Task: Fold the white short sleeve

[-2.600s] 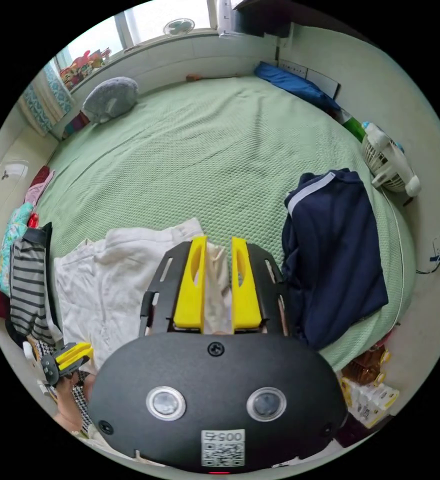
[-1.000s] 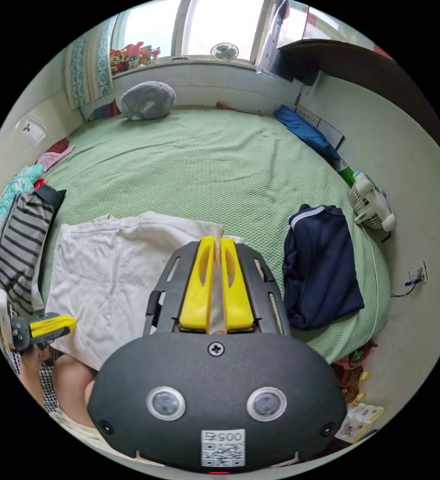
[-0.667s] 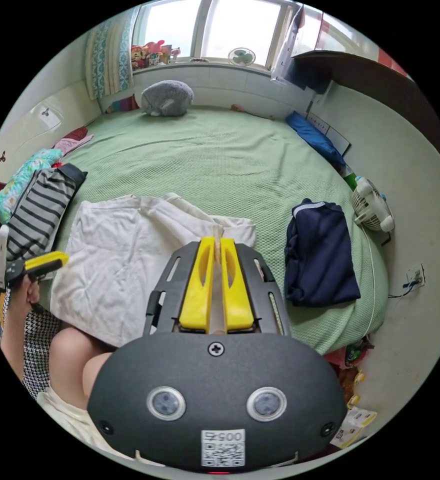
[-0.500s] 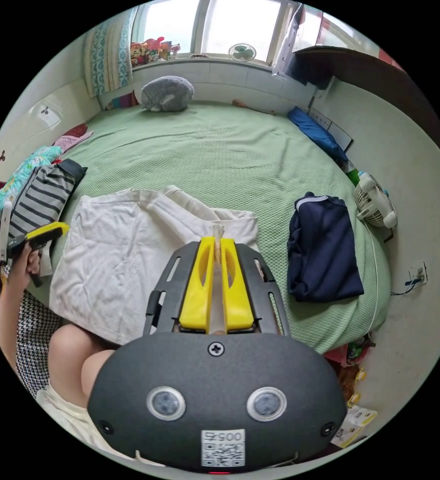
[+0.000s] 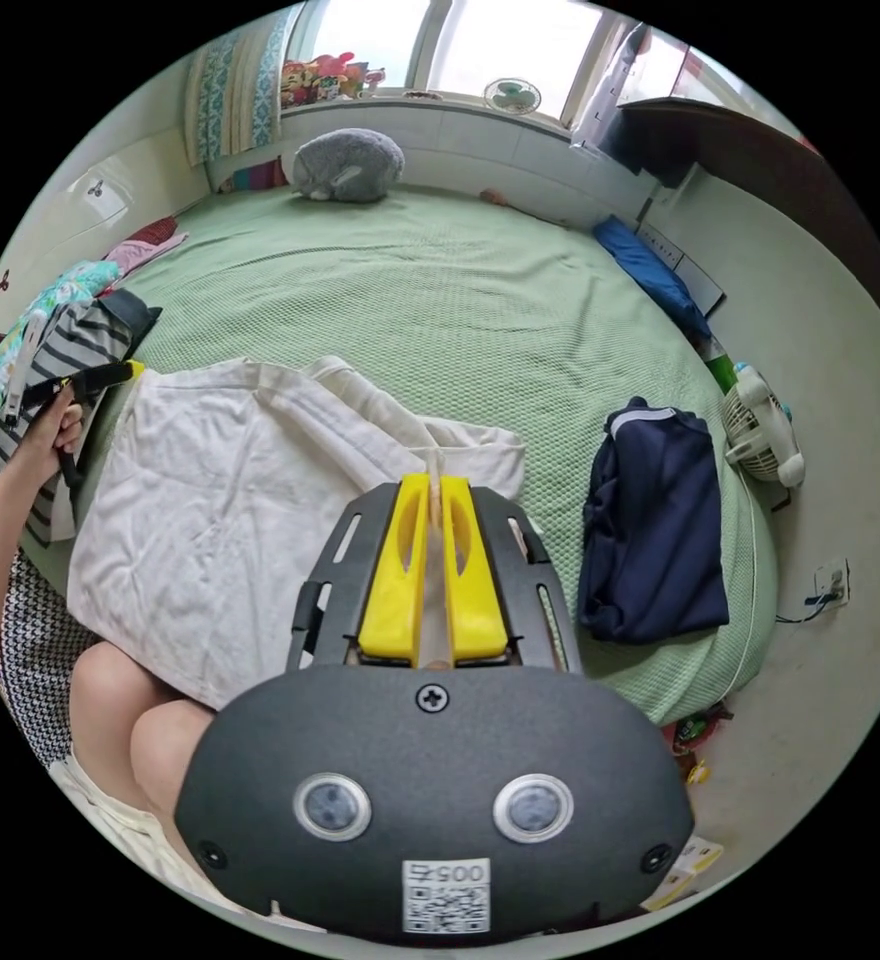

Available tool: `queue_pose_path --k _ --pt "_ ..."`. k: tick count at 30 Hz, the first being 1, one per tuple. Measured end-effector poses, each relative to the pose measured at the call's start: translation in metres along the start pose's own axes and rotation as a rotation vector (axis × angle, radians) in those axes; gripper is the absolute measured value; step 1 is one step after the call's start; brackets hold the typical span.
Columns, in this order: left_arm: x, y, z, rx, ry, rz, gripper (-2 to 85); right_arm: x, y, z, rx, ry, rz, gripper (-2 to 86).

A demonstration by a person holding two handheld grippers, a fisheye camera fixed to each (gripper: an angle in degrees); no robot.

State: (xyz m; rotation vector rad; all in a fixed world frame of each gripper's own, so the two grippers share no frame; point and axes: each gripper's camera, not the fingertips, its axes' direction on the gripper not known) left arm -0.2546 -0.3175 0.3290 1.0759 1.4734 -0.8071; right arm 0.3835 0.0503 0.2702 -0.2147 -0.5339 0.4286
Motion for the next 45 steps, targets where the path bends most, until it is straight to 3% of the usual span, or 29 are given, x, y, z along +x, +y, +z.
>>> queue_pose_path --k 12,45 --pt "-0.013 -0.012 -0.022 -0.101 0.005 -0.001 1.2 0.009 0.005 -0.026 -0.010 0.004 0.004 -1.3" --pt "0.005 0.100 -0.304 0.078 0.151 0.310 -0.2 0.080 0.105 -0.246 0.108 0.001 0.083 -1.3"
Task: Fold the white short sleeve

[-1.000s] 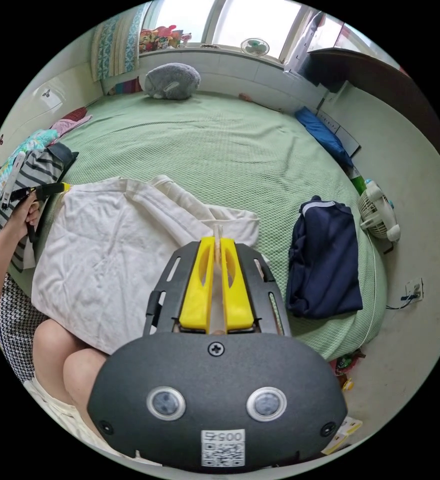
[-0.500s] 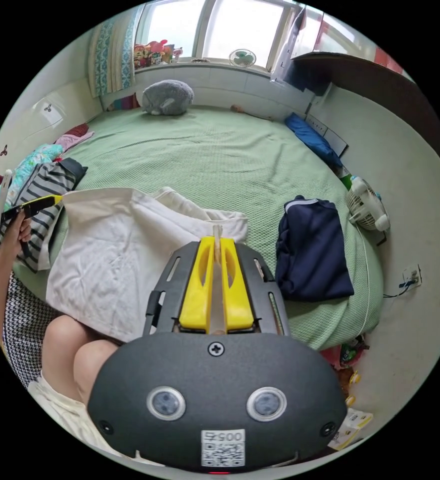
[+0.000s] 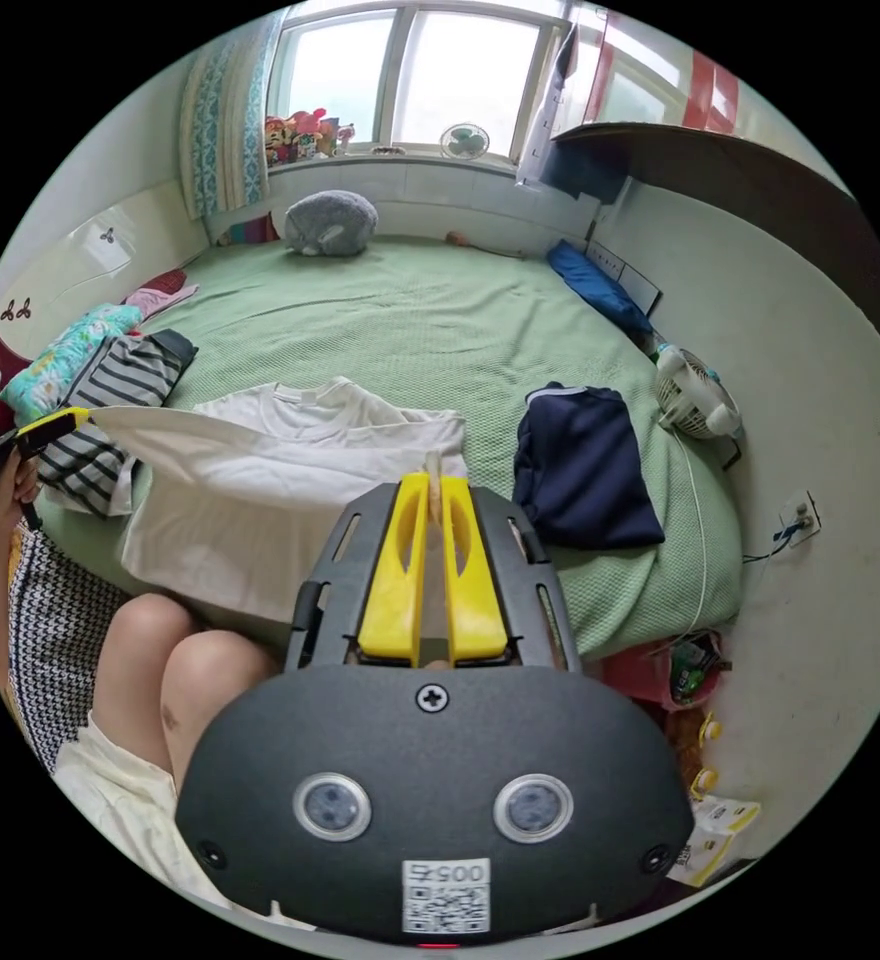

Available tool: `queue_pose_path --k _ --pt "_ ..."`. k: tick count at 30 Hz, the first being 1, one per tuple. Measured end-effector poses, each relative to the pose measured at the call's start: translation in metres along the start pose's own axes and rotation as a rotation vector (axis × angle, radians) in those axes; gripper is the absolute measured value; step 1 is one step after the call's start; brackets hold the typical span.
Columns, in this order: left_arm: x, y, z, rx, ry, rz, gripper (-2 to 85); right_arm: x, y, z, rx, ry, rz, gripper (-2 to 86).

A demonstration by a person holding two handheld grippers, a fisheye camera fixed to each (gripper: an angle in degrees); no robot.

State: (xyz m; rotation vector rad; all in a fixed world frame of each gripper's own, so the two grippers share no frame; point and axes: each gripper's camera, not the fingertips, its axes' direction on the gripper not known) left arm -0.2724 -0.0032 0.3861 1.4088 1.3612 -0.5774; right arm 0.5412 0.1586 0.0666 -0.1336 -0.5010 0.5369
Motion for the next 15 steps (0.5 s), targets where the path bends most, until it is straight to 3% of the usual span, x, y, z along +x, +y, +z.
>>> queue_pose_path --k 15 --pt "0.044 0.056 -0.082 -0.091 0.130 0.099 -0.3 0.035 0.075 -0.076 0.007 -0.054 0.050 -1.3"
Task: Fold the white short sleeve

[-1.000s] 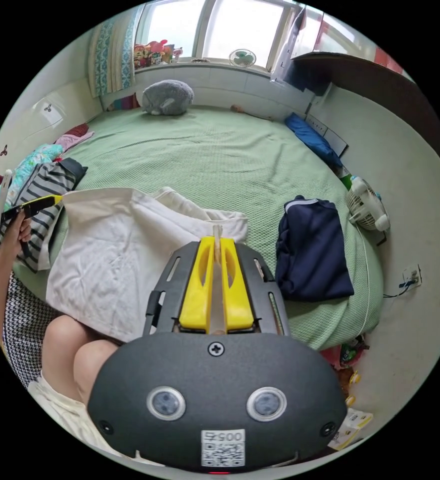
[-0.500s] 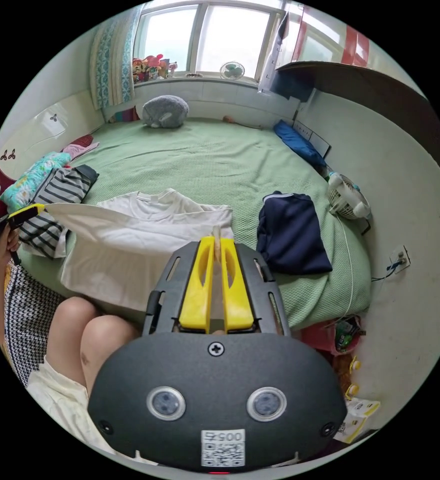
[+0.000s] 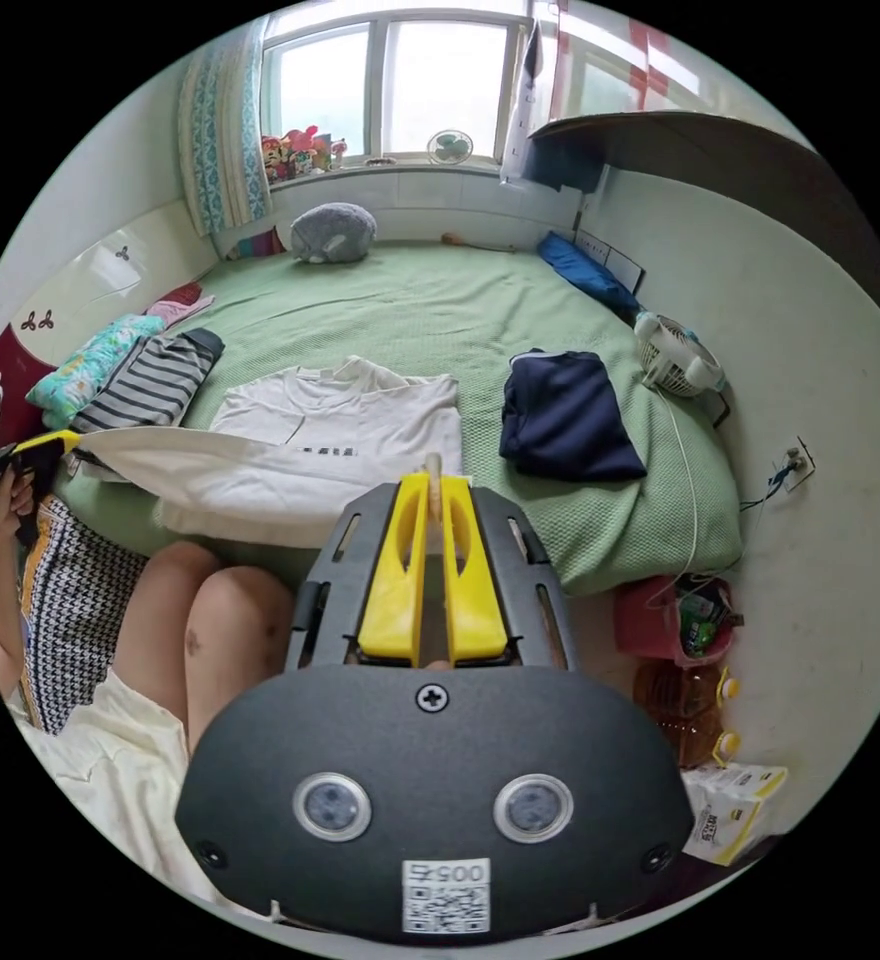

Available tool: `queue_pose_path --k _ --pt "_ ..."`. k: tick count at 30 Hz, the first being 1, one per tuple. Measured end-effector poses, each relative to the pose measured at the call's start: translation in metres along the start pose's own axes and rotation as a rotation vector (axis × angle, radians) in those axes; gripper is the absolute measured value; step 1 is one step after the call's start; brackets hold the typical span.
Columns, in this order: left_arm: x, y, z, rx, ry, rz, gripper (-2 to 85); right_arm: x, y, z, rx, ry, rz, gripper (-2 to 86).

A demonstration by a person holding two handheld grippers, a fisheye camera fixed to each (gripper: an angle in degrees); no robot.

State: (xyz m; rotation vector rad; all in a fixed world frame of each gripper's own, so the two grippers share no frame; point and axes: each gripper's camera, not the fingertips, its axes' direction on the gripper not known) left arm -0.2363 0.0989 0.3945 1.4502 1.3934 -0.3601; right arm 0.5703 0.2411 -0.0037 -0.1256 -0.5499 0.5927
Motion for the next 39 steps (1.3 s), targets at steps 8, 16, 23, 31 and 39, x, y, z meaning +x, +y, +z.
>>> queue_pose_path --k 8,16,23,31,39 --pt "0.033 0.015 -0.028 -0.004 0.017 0.074 -0.2 0.021 0.008 -0.022 -0.012 -0.009 0.001 -1.3" --pt "0.051 0.043 -0.027 -0.077 0.095 0.120 -0.2 0.011 0.016 -0.032 -0.029 -0.046 -0.097 -1.4" --pt "0.052 0.065 0.006 -0.193 0.124 0.095 -0.1 0.006 0.015 -0.007 -0.134 -0.072 -0.189 -1.5" --pt "0.043 0.085 0.105 -0.377 0.142 0.015 0.2 -0.014 0.011 0.097 -0.381 -0.068 -0.219 -1.4" --pt "0.016 0.071 0.149 -0.385 0.061 -0.010 3.7 -0.045 -0.005 0.202 -0.525 -0.063 -0.264 -1.0"
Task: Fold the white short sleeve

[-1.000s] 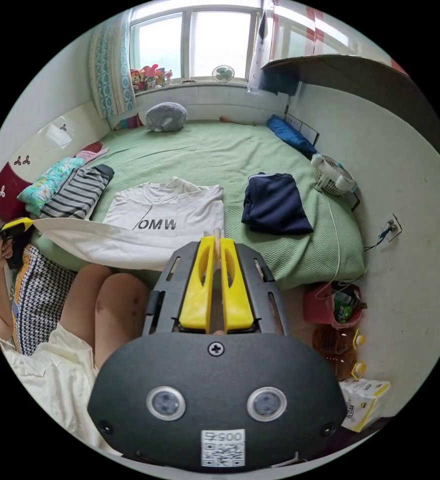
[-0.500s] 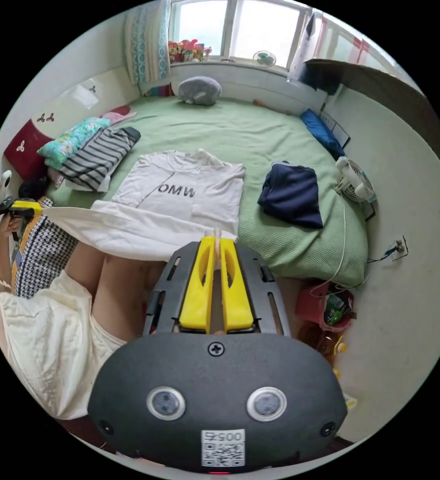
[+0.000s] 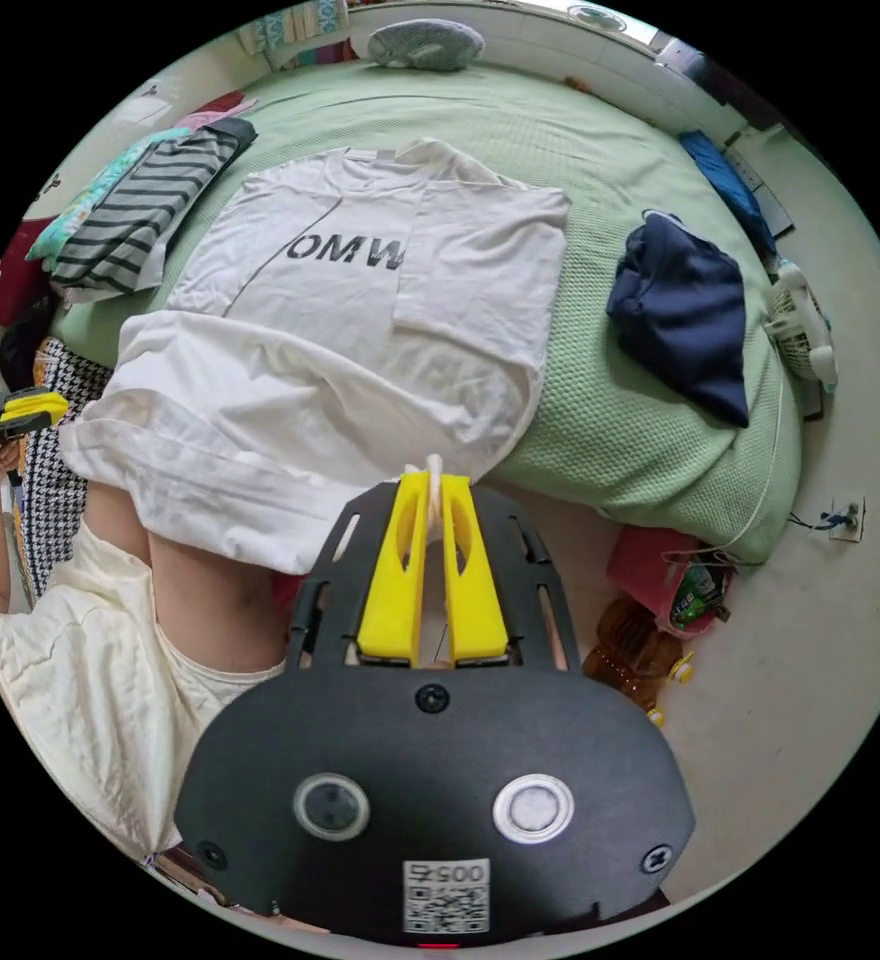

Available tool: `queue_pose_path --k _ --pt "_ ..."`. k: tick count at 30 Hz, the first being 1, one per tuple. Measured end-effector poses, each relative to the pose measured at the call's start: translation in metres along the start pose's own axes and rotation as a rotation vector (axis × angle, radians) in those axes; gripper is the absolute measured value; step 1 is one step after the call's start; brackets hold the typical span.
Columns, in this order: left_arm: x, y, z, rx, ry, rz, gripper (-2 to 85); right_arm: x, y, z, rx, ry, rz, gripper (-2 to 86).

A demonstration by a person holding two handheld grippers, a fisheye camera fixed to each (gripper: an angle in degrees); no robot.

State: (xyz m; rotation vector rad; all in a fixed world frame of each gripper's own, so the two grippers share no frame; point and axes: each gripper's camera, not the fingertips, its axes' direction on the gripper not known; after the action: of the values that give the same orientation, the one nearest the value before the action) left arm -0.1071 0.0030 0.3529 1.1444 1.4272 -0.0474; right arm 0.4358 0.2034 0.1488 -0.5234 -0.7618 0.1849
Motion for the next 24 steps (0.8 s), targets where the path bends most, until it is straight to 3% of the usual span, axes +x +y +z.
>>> queue_pose_path --k 9,14,20,24 --pt "-0.030 -0.074 -0.002 0.148 -0.110 -0.022 7.7 0.006 -0.085 0.011 0.063 -0.013 -0.086 0.5" --pt "-0.051 -0.149 0.021 0.279 -0.189 -0.091 8.6 0.045 -0.144 0.014 0.171 0.040 0.037 1.0" --pt "-0.093 -0.219 0.065 0.249 -0.198 -0.216 9.9 0.079 -0.196 0.047 0.217 0.013 0.150 10.2" --pt "-0.114 -0.241 0.086 0.230 -0.207 -0.248 10.1 0.095 -0.217 0.067 0.245 -0.014 0.204 11.8"
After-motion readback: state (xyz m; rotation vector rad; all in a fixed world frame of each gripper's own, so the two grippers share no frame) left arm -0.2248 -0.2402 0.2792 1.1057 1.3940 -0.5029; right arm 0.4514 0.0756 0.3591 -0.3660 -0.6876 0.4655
